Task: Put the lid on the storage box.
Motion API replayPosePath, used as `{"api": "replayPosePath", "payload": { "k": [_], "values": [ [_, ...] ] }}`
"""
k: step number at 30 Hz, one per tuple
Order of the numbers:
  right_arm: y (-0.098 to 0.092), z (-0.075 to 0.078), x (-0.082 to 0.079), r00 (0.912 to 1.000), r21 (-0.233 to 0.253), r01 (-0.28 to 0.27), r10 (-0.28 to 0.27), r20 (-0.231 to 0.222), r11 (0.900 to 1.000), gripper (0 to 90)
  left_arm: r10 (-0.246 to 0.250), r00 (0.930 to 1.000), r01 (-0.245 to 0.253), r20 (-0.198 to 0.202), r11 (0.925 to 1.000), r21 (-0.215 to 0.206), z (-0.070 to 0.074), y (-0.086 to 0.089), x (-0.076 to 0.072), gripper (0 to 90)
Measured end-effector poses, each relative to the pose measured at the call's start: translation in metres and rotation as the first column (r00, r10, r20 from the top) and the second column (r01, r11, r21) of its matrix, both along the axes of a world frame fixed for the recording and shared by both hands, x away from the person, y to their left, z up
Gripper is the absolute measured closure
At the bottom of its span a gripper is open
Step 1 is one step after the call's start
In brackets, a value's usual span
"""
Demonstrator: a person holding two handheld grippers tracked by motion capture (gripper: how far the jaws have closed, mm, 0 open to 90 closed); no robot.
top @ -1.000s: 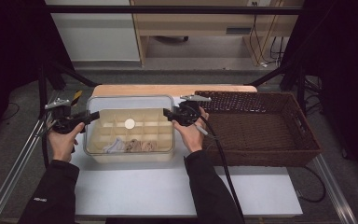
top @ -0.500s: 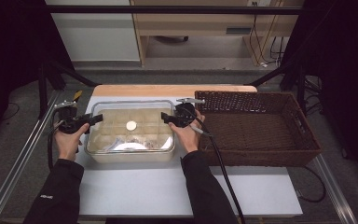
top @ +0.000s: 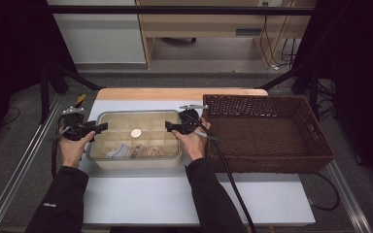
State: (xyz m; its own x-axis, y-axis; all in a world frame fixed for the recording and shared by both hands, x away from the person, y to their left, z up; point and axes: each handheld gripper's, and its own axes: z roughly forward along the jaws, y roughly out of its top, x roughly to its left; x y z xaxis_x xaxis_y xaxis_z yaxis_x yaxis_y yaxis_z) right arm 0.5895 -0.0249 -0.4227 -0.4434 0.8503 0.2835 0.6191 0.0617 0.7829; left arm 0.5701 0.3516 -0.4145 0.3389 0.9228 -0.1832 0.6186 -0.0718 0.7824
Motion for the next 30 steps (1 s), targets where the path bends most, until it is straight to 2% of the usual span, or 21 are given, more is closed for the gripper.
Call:
{"api": "replayPosePath", "payload": {
  "k": [6,7,9,12,14,18,23,28,30],
  "values": [
    [0.000,0.000,0.000,0.9999,-0.011,-0.008,0.008,0.007,1.000,31.3,0.013,0.9999,-0.013,0.002,0.9999,0.000,0.004,0.005,-0.004,38.1],
    [-0.001,0.001,-0.001,0.9998,-0.027,-0.003,0.004,0.019,1.000,32.9,0.014,0.9999,-0.013,0.004,0.9999,-0.001,0.005,0.006,-0.005,37.9],
    [-0.003,0.006,-0.003,0.9971,-0.054,0.011,-0.007,0.076,0.998,34.7,0.015,0.9998,-0.015,0.014,0.9999,-0.005,0.008,0.007,-0.007,37.9],
    [-0.008,0.015,-0.005,0.9936,-0.010,0.018,-0.016,0.112,1.000,34.7,0.009,0.9992,-0.009,0.038,0.9998,-0.016,0.013,0.007,-0.013,37.9],
    [-0.011,0.021,-0.008,0.9930,0.002,0.018,-0.018,0.116,1.000,35.0,0.002,0.9986,-0.001,0.053,0.9999,-0.012,0.017,0.006,-0.017,38.1],
    [-0.020,0.030,-0.016,0.9904,-0.027,-0.002,0.006,0.138,1.000,39.7,-0.019,0.9973,0.019,0.070,0.9998,-0.003,0.025,0.001,-0.027,38.5],
    [-0.028,0.040,-0.030,0.9864,-0.036,-0.033,0.038,0.160,0.999,45.6,-0.025,0.9946,0.026,0.101,0.9996,-0.012,0.032,0.001,-0.043,40.0],
    [-0.032,0.041,-0.042,0.9822,0.007,-0.052,0.049,0.181,0.999,46.9,-0.027,0.9943,0.028,0.103,0.9996,-0.007,0.032,0.001,-0.057,41.2],
    [-0.030,0.039,-0.044,0.9831,-0.015,-0.060,0.061,0.172,0.998,46.9,-0.021,0.9953,0.023,0.095,0.9997,-0.011,0.029,0.001,-0.060,41.3]
  ]
}}
